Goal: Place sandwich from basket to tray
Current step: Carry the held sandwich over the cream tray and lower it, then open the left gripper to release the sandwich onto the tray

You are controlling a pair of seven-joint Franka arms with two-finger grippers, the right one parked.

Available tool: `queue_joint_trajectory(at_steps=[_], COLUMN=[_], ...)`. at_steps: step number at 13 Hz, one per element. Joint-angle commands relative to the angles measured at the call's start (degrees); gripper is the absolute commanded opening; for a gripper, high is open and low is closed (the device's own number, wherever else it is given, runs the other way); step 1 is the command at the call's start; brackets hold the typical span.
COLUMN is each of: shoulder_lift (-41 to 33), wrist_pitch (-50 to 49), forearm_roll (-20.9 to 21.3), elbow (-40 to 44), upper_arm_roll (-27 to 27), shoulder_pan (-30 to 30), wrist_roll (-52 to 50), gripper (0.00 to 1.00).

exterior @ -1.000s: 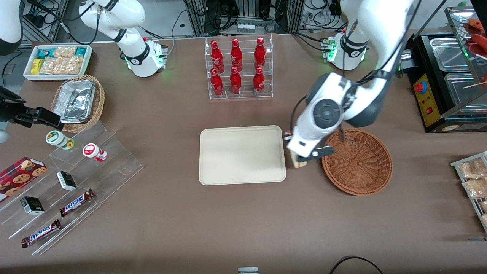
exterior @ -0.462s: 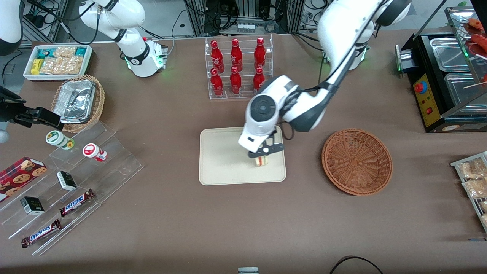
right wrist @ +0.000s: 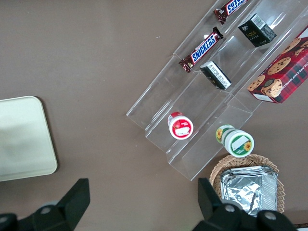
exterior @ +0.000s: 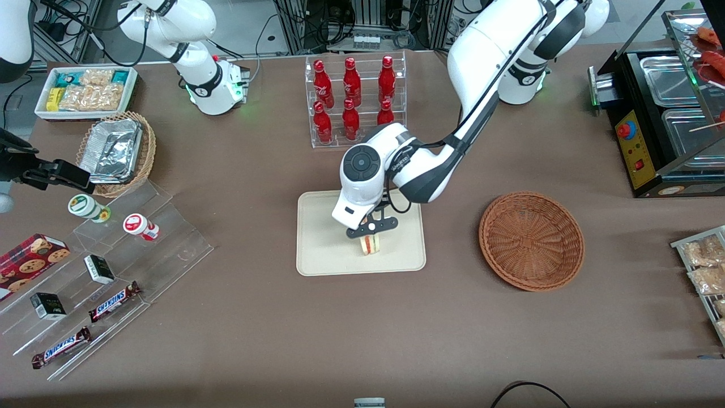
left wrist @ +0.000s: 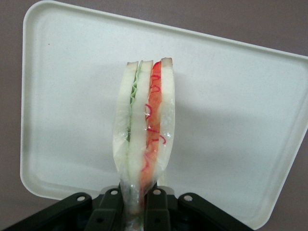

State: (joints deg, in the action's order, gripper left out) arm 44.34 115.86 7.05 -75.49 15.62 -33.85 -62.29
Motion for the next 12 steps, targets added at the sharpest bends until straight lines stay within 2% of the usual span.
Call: queue_joint_trajectory(at_steps=[1,3,12], shoulder_lift=[3.46,4.27,5.67], wrist_pitch=[-0.81,-1.17,-0.99], forearm_roll=[1.13,1.22,0.60], elbow=[4.46,5.17,5.08], upper_arm_roll=[-0.59,-0.76,-0.68], shoulder_pan=[-1.13,-2.79,-3.15], wrist_roll=[-1.25,-1.16,-2.56], gripper=[0.00,0.00,0.00])
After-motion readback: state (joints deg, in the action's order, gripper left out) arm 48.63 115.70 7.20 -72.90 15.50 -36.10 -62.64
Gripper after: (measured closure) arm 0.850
